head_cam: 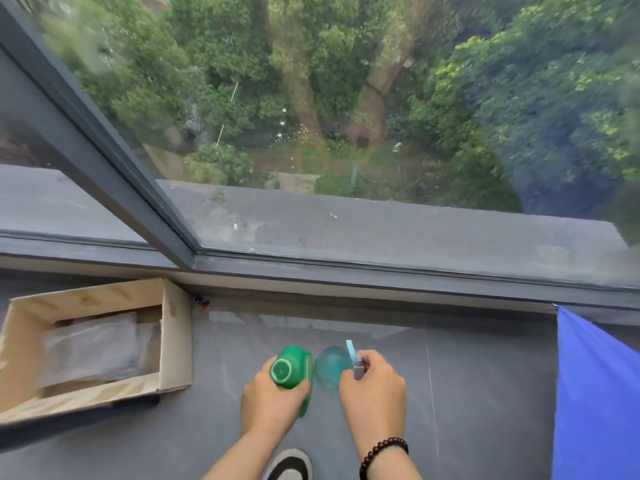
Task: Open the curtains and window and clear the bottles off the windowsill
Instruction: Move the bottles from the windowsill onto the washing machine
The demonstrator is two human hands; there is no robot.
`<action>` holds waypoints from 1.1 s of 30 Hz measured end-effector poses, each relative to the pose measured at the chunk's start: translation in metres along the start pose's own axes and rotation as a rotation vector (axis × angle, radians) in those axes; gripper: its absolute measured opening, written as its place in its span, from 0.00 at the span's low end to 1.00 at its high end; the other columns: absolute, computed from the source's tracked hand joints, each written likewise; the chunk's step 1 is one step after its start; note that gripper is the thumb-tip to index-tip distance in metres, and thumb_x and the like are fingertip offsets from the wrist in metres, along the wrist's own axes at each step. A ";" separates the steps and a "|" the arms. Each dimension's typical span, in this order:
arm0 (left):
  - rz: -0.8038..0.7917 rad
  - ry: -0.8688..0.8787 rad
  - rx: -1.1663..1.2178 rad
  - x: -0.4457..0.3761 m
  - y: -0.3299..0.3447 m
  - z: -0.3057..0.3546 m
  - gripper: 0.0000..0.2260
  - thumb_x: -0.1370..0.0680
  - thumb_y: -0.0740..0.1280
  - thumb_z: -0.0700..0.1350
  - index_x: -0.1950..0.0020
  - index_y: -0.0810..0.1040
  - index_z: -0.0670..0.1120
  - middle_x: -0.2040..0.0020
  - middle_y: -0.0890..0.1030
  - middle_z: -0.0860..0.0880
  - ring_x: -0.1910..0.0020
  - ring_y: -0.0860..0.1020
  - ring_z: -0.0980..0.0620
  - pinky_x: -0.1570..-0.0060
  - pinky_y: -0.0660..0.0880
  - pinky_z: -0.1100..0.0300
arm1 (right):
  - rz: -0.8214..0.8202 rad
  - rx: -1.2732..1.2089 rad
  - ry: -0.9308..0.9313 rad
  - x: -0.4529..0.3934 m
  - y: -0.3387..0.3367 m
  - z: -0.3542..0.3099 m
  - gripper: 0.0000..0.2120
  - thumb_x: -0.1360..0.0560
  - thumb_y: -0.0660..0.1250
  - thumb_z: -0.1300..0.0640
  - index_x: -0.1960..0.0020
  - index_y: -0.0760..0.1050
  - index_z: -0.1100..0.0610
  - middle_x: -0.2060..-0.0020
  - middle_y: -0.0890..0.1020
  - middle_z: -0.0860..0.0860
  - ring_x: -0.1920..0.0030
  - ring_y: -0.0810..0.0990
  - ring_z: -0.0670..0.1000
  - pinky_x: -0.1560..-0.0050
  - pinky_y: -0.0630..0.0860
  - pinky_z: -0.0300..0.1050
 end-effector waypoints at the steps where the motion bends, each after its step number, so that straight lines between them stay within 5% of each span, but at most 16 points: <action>1: 0.020 0.007 0.008 0.010 -0.014 0.009 0.13 0.34 0.74 0.55 0.56 0.72 0.60 0.65 0.77 0.55 0.57 0.78 0.46 0.58 0.71 0.60 | 0.009 -0.021 -0.018 0.009 -0.012 -0.008 0.09 0.28 0.62 0.59 0.52 0.77 0.48 0.56 0.83 0.50 0.58 0.77 0.54 0.59 0.75 0.42; 3: 0.046 0.032 0.023 0.031 -0.045 0.028 0.16 0.35 0.75 0.54 0.53 0.71 0.61 0.63 0.78 0.54 0.53 0.79 0.45 0.56 0.72 0.59 | 0.022 -0.062 -0.066 0.029 -0.036 -0.026 0.10 0.28 0.63 0.60 0.51 0.78 0.48 0.58 0.83 0.50 0.57 0.79 0.54 0.59 0.75 0.43; 8: 0.106 0.184 0.012 0.093 -0.130 0.072 0.12 0.37 0.74 0.59 0.62 0.71 0.63 0.66 0.79 0.59 0.56 0.80 0.47 0.53 0.77 0.56 | 0.067 -0.115 -0.294 0.087 -0.106 -0.079 0.09 0.29 0.66 0.60 0.52 0.79 0.50 0.65 0.82 0.48 0.60 0.78 0.52 0.60 0.74 0.44; 14: 0.199 0.293 -0.072 0.181 -0.230 0.125 0.14 0.37 0.74 0.61 0.56 0.75 0.64 0.62 0.81 0.54 0.51 0.81 0.45 0.55 0.74 0.58 | 0.124 -0.111 -0.612 0.165 -0.195 -0.134 0.09 0.30 0.68 0.60 0.52 0.79 0.50 0.64 0.83 0.47 0.61 0.80 0.50 0.59 0.72 0.41; 18: 0.272 0.289 0.092 0.252 -0.291 0.148 0.15 0.39 0.77 0.58 0.60 0.73 0.66 0.63 0.81 0.57 0.54 0.81 0.48 0.54 0.76 0.57 | 0.114 -0.136 -0.750 0.228 -0.253 -0.166 0.13 0.29 0.70 0.59 0.45 0.76 0.51 0.59 0.83 0.45 0.60 0.80 0.46 0.58 0.71 0.34; 23: 0.339 0.311 0.213 0.343 -0.363 0.169 0.18 0.40 0.79 0.56 0.56 0.74 0.65 0.64 0.77 0.62 0.55 0.79 0.48 0.50 0.75 0.57 | 0.182 -0.231 -0.935 0.314 -0.323 -0.197 0.13 0.31 0.74 0.63 0.54 0.74 0.51 0.62 0.82 0.41 0.59 0.80 0.40 0.61 0.73 0.27; 29: 0.443 0.347 0.265 0.428 -0.442 0.168 0.32 0.42 0.80 0.56 0.39 0.78 0.60 0.40 0.81 0.46 0.45 0.80 0.48 0.36 0.73 0.53 | 0.193 -0.299 -1.088 0.400 -0.372 -0.241 0.10 0.33 0.75 0.63 0.55 0.79 0.52 0.62 0.83 0.39 0.59 0.82 0.39 0.58 0.76 0.30; 33: 0.511 0.379 0.243 0.477 -0.489 0.157 0.32 0.40 0.78 0.60 0.39 0.72 0.67 0.35 0.78 0.55 0.48 0.78 0.53 0.41 0.70 0.60 | 0.135 -0.338 -1.220 0.459 -0.381 -0.273 0.10 0.32 0.76 0.62 0.54 0.81 0.51 0.62 0.84 0.39 0.61 0.82 0.38 0.57 0.78 0.31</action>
Point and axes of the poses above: each hand's wrist, its own x-axis away from the middle knuckle, its own y-axis out of the palm, z = x × y, the point moved 1 cm from there along -x, towards the middle knuckle
